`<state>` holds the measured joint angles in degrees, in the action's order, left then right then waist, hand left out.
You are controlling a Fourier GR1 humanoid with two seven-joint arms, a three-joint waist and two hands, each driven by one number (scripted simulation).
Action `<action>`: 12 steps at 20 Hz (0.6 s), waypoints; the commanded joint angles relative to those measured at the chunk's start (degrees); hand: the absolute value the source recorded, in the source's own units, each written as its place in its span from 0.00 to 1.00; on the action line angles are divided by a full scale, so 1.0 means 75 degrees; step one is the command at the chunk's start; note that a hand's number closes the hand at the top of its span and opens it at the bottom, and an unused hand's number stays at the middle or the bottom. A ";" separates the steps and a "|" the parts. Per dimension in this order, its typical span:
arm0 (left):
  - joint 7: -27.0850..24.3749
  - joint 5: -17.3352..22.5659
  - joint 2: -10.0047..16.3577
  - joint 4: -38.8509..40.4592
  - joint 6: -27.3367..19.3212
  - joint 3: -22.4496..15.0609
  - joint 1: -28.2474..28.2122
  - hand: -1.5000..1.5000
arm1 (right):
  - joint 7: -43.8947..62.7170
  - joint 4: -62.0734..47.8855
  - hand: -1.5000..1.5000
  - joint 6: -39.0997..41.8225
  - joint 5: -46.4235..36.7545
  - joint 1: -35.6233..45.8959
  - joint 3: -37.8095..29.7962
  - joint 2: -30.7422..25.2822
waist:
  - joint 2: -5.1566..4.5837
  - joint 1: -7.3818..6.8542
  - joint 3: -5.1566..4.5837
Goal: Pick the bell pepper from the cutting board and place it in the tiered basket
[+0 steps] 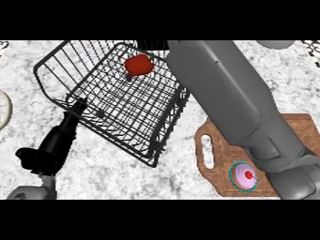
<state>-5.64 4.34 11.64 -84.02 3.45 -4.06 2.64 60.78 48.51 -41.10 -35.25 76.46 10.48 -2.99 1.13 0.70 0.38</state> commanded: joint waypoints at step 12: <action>0.0059 0.0021 -0.0148 0.0125 -0.0295 0.0246 -0.0706 0.50 | 0.1044 0.3959 0.00 -0.0081 -0.1127 -0.2276 -0.0970 -0.1367 | 0.0194 0.1133 -0.0034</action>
<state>-6.30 4.56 12.02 -86.59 1.14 -1.07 -3.46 62.83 69.17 -44.18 -43.73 64.84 4.29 -10.77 2.84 6.87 0.82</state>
